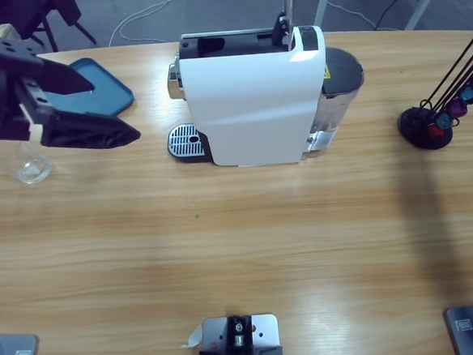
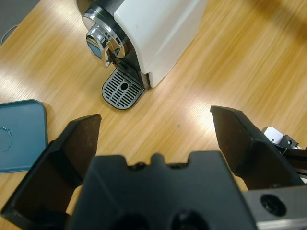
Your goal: Pour coffee
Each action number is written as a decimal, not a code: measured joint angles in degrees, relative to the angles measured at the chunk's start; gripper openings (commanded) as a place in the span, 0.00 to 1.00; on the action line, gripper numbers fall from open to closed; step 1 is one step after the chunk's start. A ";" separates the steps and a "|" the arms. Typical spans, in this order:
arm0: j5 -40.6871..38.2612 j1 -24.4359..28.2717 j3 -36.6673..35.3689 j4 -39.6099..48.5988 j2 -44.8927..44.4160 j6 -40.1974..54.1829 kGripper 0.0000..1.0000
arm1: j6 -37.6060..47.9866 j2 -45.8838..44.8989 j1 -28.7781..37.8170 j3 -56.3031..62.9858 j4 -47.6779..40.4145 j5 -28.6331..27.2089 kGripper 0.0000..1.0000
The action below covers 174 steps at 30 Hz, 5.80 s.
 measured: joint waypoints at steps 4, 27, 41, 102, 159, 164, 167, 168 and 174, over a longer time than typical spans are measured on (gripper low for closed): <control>0.00 0.00 0.00 0.00 0.14 -0.34 1.00 | 0.00 0.00 -0.02 0.00 0.00 -0.02 0.07; 0.00 0.00 0.00 0.00 0.42 -0.64 1.00 | 0.01 -3.17 -0.04 -7.07 10.46 0.05 0.00; 0.00 -0.04 0.00 -0.46 0.47 -0.64 1.00 | -3.77 -12.36 9.58 -20.29 25.02 2.52 0.00; 5.41 -0.37 9.98 -0.03 -11.66 -2.79 1.00 | -32.58 36.85 43.01 -74.02 46.35 9.66 0.00; 5.41 -0.37 10.88 -1.05 -11.30 -3.08 1.00 | -21.90 34.02 42.87 -70.15 43.58 6.81 0.00; 5.41 -0.37 11.09 -1.19 -10.90 -3.16 1.00 | -21.44 34.02 42.87 -70.06 43.58 6.81 0.00; 5.41 -0.37 11.09 -1.22 -10.90 -3.16 1.00 | -21.34 34.01 42.88 -70.06 43.58 6.81 0.00; 5.41 -0.37 11.09 -1.23 -10.90 -3.17 1.00 | -21.33 33.97 42.88 -70.06 43.58 6.81 0.00; 5.41 -0.37 11.09 -1.73 -10.90 -3.22 1.00 | -13.44 28.89 44.77 -70.09 44.69 7.26 0.00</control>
